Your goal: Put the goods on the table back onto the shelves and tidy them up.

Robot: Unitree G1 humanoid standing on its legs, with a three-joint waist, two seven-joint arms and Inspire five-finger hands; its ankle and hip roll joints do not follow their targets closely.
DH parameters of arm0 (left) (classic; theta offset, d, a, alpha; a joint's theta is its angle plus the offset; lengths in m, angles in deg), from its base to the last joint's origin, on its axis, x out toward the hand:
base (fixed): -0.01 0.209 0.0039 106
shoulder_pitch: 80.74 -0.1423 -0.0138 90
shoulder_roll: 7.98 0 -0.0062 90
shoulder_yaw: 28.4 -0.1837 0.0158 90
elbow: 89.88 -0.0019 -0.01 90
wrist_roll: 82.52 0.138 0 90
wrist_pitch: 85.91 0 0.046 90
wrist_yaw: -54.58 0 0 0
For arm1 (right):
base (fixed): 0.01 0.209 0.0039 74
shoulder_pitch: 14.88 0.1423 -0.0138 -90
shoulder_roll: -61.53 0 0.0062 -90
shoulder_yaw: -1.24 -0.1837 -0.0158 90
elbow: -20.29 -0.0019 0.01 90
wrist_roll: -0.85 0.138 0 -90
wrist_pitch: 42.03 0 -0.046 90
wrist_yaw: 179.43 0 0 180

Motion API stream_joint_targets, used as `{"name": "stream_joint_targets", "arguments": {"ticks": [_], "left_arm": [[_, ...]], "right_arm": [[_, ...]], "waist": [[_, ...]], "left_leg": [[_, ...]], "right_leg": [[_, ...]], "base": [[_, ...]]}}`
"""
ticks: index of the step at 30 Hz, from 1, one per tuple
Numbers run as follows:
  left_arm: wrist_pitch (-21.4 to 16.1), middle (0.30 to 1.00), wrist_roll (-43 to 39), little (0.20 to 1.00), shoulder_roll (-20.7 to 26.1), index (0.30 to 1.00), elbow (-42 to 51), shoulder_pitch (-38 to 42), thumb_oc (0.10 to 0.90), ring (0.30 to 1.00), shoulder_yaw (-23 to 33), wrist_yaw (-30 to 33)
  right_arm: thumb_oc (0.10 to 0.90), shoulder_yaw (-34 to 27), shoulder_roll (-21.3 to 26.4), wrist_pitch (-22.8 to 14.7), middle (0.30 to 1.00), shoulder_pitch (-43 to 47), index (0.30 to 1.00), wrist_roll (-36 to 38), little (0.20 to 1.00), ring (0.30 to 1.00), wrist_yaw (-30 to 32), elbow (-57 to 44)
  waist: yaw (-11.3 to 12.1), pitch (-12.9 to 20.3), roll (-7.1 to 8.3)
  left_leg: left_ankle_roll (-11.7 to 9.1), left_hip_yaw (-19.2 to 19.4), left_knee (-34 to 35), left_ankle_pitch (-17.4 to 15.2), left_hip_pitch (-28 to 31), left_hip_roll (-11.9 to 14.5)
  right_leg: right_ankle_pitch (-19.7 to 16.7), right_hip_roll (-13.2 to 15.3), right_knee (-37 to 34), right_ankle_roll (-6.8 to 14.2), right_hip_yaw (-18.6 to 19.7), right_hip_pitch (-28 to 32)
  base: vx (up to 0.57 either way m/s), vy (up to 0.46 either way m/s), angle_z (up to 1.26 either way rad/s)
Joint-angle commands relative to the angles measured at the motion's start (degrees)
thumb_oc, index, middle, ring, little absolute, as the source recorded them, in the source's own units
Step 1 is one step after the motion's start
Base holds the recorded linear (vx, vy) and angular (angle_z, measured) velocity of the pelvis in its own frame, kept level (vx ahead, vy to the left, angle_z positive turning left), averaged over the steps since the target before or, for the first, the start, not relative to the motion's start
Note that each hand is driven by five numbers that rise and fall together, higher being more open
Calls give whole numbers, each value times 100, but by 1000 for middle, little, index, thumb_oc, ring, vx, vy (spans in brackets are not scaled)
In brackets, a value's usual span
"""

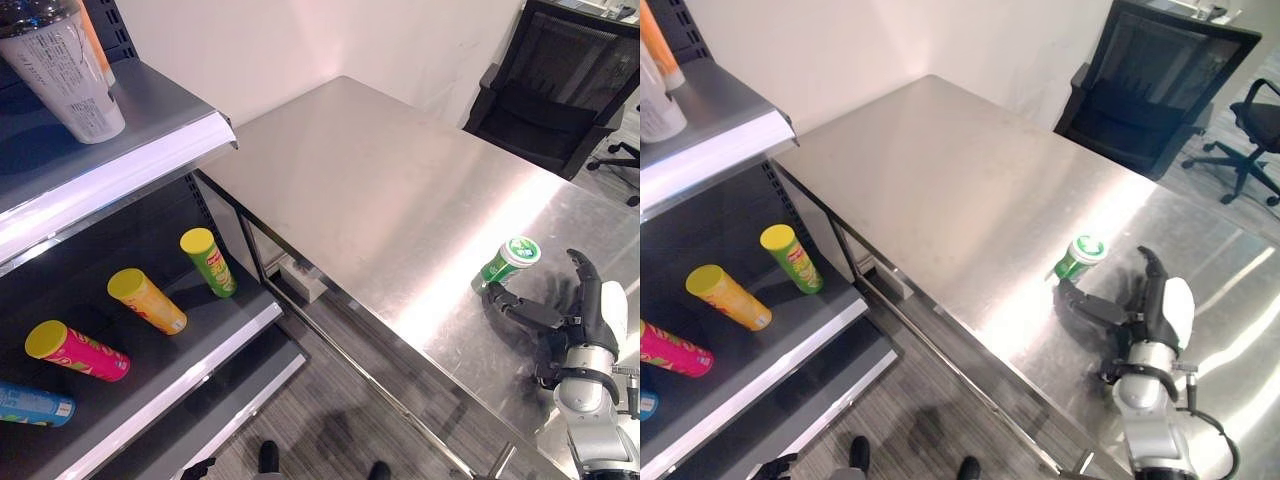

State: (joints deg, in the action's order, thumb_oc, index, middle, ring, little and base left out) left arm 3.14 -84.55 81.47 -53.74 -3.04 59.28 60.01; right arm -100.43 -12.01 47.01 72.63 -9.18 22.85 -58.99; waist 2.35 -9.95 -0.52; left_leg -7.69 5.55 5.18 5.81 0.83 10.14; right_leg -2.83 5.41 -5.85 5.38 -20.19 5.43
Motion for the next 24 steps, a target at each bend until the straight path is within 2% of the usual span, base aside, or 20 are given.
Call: {"name": "stream_joint_targets", "arguments": {"ticks": [1, 20, 21, 22, 24], "left_arm": [[-109, 900, 107, 900, 193, 900, -128, 289, 800, 900, -275, 130], [-111, 900, 77, 900, 210, 900, -126, 236, 800, 900, -307, 142], [-111, 900, 75, 900, 217, 900, -132, 238, 800, 900, -309, 149], [-110, 900, 75, 900, 216, 900, -145, 242, 800, 900, -305, 153], [-109, 900, 83, 900, 216, 900, -150, 242, 800, 900, -308, 161]], "right_arm": [[800, -250, 171, -244, 900, 566, 900, -38, 900, 900, 349, -329], [800, -49, 271, -220, 900, 844, 900, -1, 900, 900, 375, -197], [689, -42, 292, -219, 733, 858, 733, -15, 733, 733, 385, -197], [400, -46, 294, -212, 300, 852, 300, -17, 300, 300, 384, -194], [400, -59, 303, -203, 300, 851, 300, -21, 300, 300, 386, -206]], "waist": [[137, 114, 44], [251, 138, 56], [259, 139, 58], [262, 140, 58], [262, 144, 58]], "left_leg": [[-206, 131, -18, -310, 269, 364], [-189, 74, -18, -335, 283, 329], [-189, 72, -18, -335, 284, 329], [-189, 67, -18, -335, 282, 326], [-190, 66, -18, -337, 284, 326]], "right_leg": [[379, 265, 85, 357, -79, 166], [385, 289, 85, 362, -127, 217], [388, 291, 85, 361, -133, 225], [391, 291, 85, 359, -140, 226], [393, 292, 85, 357, -144, 236]], "base": [[0, 0, 0], [0, 0, 0], [0, 0, 0], [0, 0, 0], [0, 0, 0]]}}
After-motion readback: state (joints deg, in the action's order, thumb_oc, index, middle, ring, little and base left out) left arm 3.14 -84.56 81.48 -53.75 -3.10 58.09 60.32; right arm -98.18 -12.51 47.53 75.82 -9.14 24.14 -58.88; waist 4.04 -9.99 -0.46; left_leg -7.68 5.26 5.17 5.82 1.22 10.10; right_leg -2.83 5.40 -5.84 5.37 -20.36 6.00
